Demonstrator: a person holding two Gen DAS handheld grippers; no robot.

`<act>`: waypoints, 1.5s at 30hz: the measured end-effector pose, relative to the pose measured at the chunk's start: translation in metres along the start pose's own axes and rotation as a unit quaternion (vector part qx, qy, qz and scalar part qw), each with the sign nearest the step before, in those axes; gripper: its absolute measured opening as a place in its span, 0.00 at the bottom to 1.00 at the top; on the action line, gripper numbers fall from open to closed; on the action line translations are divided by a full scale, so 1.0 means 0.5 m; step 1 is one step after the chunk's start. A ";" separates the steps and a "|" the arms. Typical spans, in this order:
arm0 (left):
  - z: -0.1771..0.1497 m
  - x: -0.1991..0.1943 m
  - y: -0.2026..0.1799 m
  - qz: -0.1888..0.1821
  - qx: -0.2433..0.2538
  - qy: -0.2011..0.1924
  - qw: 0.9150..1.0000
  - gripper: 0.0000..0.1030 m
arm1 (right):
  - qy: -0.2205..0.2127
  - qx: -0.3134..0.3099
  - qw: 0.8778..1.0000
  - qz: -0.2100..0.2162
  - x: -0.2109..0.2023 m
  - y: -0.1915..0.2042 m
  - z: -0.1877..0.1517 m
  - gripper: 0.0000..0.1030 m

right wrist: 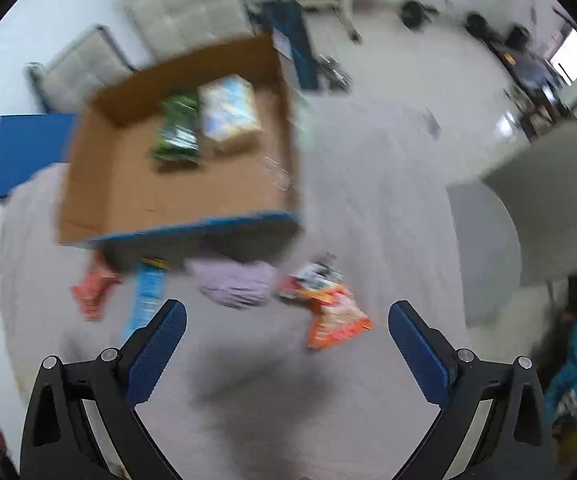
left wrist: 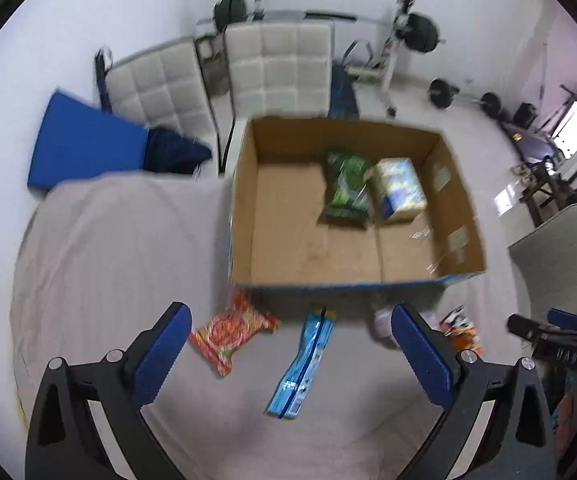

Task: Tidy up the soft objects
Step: 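Withdraw both tools from the box toward the remaining snacks, then grasp the blue stick pack with the left tool while the right tool grasps the orange chip bag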

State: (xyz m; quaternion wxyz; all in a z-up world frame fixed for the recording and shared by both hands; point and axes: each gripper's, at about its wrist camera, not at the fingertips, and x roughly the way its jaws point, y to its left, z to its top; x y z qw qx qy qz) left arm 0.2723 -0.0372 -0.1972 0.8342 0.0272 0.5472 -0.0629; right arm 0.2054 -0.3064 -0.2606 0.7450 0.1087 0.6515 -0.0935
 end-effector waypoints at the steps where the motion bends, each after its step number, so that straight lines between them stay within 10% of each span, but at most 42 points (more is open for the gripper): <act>1: -0.011 0.025 0.000 -0.003 -0.007 0.013 1.000 0.99 | 0.012 0.005 1.000 -0.004 0.028 -0.013 0.002 1.00; 8: -0.079 0.190 -0.021 0.001 -0.010 0.110 0.994 0.99 | 0.117 0.008 0.993 -0.007 0.236 -0.068 0.008 0.97; 13: -0.118 0.287 -0.021 0.012 0.000 0.167 0.986 0.94 | 0.166 -0.002 0.986 -0.016 0.321 -0.078 0.000 0.45; 20: -0.177 0.379 -0.029 0.015 0.028 0.236 0.971 0.93 | 0.229 0.022 0.973 0.027 0.319 -0.056 -0.060 0.45; 22: -0.190 0.402 -0.036 0.010 0.033 0.251 0.967 0.93 | 0.232 0.019 0.971 0.056 0.307 -0.049 -0.070 0.63; 30: -0.223 0.432 -0.043 -0.001 0.012 0.273 0.962 0.39 | 0.192 -0.001 0.980 0.044 0.301 -0.049 -0.063 0.70; 36: -0.278 0.418 -0.024 -0.040 -0.064 0.282 0.956 0.34 | 0.193 0.017 0.979 0.068 0.325 -0.061 -0.070 0.57; 45: -0.273 0.427 -0.036 -0.026 -0.044 0.271 0.961 0.33 | 0.200 -0.011 0.979 0.022 0.348 -0.033 -0.123 0.42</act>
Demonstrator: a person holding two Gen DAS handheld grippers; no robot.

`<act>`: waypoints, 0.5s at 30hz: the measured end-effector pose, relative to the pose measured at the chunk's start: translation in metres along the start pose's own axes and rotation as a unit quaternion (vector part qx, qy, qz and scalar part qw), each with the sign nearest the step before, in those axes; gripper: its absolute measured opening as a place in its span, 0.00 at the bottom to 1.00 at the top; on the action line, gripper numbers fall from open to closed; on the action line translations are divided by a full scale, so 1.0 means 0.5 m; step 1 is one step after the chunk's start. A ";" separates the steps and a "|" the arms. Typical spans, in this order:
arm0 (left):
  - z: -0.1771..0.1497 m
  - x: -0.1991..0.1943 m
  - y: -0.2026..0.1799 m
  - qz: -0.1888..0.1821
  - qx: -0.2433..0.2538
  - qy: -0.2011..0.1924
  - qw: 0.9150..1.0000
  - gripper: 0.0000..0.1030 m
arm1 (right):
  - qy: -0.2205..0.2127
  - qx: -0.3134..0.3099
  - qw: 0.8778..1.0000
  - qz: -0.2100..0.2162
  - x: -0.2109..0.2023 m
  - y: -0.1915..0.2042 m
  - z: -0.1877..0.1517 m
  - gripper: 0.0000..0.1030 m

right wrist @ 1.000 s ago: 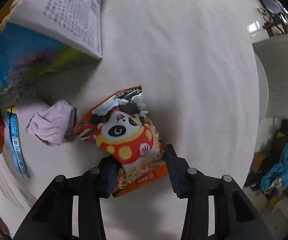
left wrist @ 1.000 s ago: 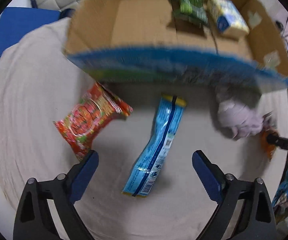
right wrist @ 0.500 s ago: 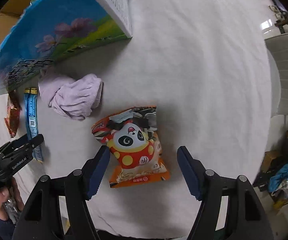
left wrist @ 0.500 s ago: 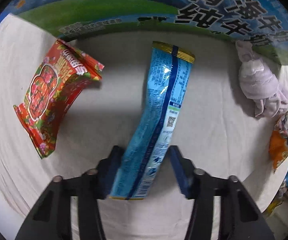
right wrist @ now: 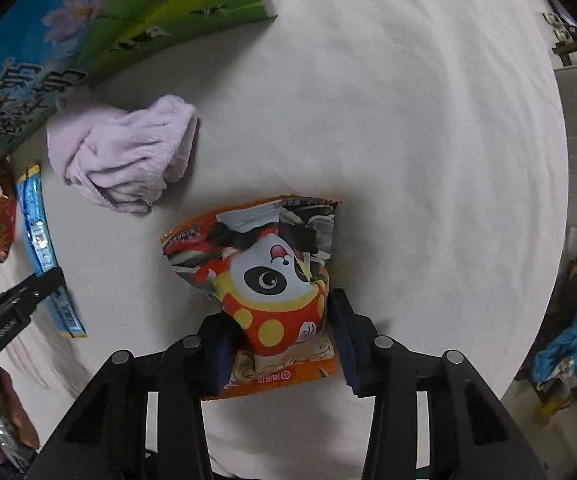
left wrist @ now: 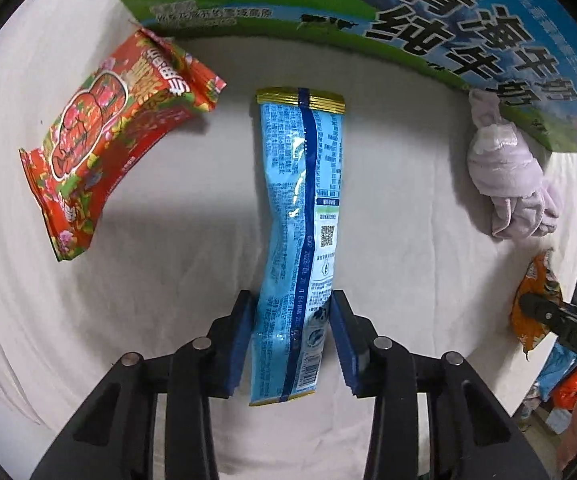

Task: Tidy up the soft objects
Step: 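Grasp the blue stick pack with the left tool while the right tool grasps the orange chip bag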

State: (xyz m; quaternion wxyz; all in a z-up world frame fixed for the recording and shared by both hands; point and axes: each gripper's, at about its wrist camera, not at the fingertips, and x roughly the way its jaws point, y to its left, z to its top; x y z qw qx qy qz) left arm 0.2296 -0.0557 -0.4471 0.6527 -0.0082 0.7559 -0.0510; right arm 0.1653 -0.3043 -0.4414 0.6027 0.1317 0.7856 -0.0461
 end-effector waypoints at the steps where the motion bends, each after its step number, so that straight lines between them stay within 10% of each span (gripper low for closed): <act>1: -0.003 0.000 -0.003 0.003 0.000 -0.004 1.000 0.33 | -0.004 0.005 1.000 -0.001 -0.005 -0.004 -0.007 0.40; 15: -0.115 -0.134 -0.057 -0.033 0.035 -0.062 0.997 0.15 | -0.057 -0.015 0.998 0.029 -0.120 -0.014 -0.104 0.36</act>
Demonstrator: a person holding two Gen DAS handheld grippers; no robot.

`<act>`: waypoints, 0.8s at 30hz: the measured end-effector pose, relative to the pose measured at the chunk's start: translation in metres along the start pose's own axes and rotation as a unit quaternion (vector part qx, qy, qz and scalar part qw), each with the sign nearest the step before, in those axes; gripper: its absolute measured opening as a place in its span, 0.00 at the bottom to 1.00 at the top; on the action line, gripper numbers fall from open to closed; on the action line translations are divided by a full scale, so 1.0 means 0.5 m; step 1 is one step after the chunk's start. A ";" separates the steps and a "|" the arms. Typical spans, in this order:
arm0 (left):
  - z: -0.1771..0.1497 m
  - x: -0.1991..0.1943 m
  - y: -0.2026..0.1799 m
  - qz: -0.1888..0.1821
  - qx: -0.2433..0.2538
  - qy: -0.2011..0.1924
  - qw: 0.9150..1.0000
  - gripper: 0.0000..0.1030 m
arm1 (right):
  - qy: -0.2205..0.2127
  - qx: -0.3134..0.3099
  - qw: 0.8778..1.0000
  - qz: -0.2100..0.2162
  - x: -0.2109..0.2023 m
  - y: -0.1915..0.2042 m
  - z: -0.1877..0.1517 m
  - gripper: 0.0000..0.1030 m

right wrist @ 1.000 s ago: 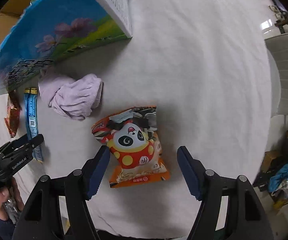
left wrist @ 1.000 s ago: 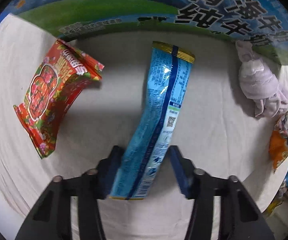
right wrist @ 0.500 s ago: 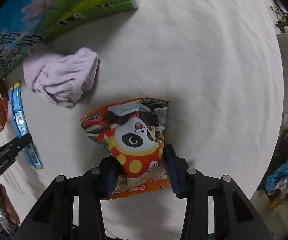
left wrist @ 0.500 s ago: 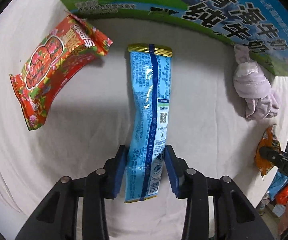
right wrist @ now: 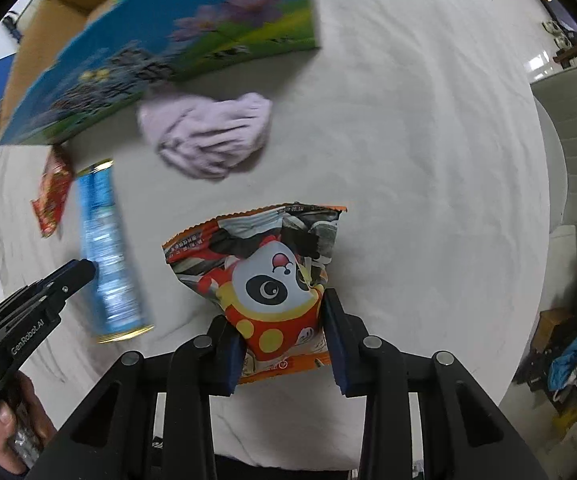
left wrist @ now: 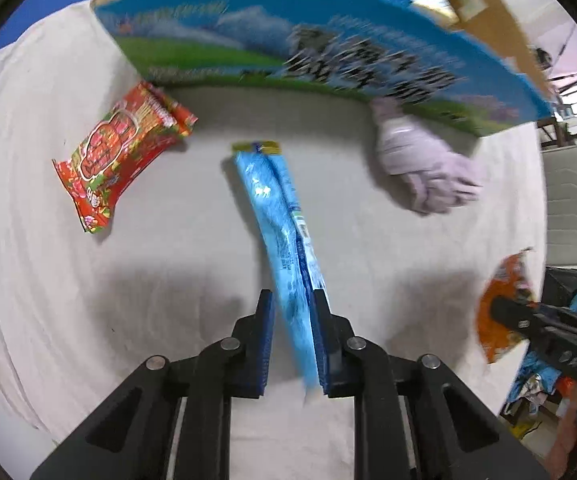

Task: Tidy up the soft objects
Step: 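Grasp the blue stick pack with the left tool while the right tool grasps the orange chip bag, then lift both packs over the box and open both tools to drop them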

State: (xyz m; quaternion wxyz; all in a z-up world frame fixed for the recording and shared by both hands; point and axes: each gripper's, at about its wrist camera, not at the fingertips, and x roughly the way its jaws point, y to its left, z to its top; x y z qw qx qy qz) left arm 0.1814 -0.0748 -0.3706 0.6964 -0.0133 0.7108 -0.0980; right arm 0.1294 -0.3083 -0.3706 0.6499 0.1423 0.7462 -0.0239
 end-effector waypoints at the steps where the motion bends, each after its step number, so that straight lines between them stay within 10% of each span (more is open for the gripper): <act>1: -0.001 -0.004 -0.008 -0.001 0.008 0.003 1.000 0.15 | 0.001 -0.005 1.000 0.003 0.001 0.000 0.001 0.36; 10: 0.054 0.105 0.034 -0.017 -0.090 0.093 0.992 0.28 | 0.004 -0.009 1.000 -0.015 0.051 0.035 0.022 0.36; 16: 0.071 0.135 0.000 0.005 -0.085 0.095 0.992 0.60 | 0.009 -0.008 1.000 -0.021 0.114 0.086 0.050 0.36; 19: 0.066 0.139 -0.046 0.068 -0.032 0.070 0.995 0.56 | 0.011 -0.010 1.000 -0.024 0.124 0.099 0.053 0.36; 21: 0.059 0.131 -0.062 0.079 -0.007 0.054 0.995 0.27 | 0.009 -0.013 1.000 -0.026 0.123 0.106 0.052 0.36; 24: 0.042 0.116 -0.063 0.084 0.020 0.045 0.995 0.24 | 0.001 -0.022 0.999 -0.031 0.109 0.112 0.046 0.36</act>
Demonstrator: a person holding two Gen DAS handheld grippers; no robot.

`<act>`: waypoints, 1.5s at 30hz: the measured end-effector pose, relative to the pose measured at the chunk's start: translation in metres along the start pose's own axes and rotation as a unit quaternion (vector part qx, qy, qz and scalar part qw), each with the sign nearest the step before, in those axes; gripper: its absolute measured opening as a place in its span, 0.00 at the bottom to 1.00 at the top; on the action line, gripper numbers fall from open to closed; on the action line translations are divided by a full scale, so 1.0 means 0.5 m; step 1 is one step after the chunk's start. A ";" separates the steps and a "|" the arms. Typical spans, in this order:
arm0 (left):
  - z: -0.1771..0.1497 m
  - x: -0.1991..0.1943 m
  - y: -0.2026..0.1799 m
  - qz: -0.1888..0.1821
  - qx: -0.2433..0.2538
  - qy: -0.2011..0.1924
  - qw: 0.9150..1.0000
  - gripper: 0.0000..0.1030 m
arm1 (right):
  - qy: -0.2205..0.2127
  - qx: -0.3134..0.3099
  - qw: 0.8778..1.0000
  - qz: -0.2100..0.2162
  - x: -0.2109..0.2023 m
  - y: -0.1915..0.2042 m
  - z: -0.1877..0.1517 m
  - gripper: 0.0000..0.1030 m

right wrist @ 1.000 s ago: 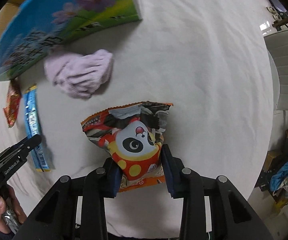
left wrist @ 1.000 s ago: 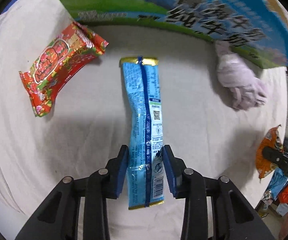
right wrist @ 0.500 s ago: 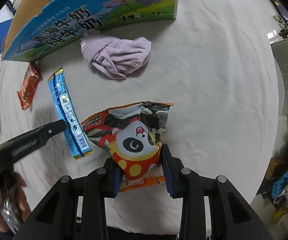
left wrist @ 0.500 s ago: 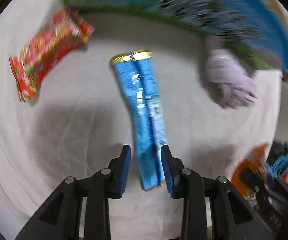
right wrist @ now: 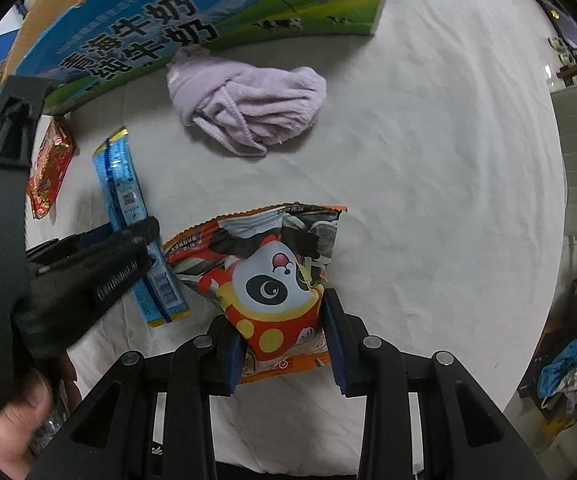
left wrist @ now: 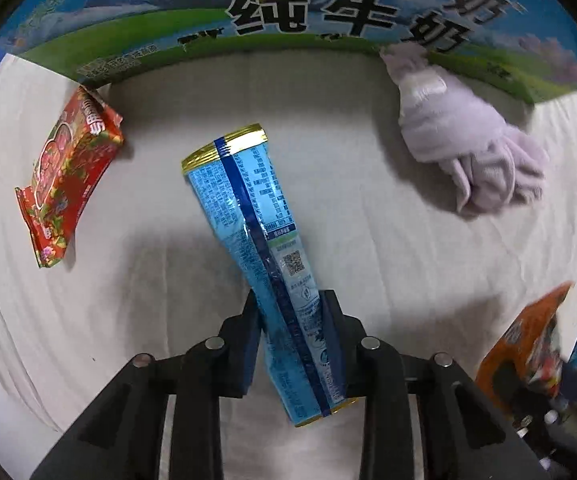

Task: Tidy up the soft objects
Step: 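Lift both packs over the box and open both tools to drop them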

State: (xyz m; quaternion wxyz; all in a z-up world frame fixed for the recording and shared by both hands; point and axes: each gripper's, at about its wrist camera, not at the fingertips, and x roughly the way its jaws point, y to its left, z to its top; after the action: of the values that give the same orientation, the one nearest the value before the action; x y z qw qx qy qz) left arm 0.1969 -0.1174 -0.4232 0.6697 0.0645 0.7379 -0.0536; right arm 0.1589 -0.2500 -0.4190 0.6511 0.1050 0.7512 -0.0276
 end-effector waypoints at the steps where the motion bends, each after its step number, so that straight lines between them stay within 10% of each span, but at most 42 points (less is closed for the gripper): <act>1: -0.012 -0.001 0.006 0.000 0.003 -0.003 1.000 0.23 | -0.004 -0.003 1.000 -0.003 -0.005 0.003 -0.002 0.36; 9: -0.124 -0.056 0.053 -0.015 0.008 -0.040 0.999 0.23 | -0.020 -0.014 1.000 -0.007 -0.038 0.009 -0.024 0.36; 22: -0.121 -0.326 0.065 -0.052 0.033 -0.138 0.988 0.22 | -0.068 -0.040 0.997 0.026 -0.165 0.036 -0.048 0.35; 34: 0.083 -0.557 0.081 -0.083 0.065 -0.245 0.964 0.22 | -0.159 -0.070 0.984 0.048 -0.398 0.065 0.057 0.35; 45: 0.322 -0.504 0.116 -0.047 0.093 -0.206 0.973 0.22 | -0.150 -0.046 0.988 0.007 -0.375 0.077 0.267 0.35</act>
State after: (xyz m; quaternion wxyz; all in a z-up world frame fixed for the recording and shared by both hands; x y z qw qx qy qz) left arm 0.3885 -0.0927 -0.1878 0.7950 0.0796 0.5781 -0.1655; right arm 0.3203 -0.2592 -0.2509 0.7610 0.0749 0.6444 -0.0042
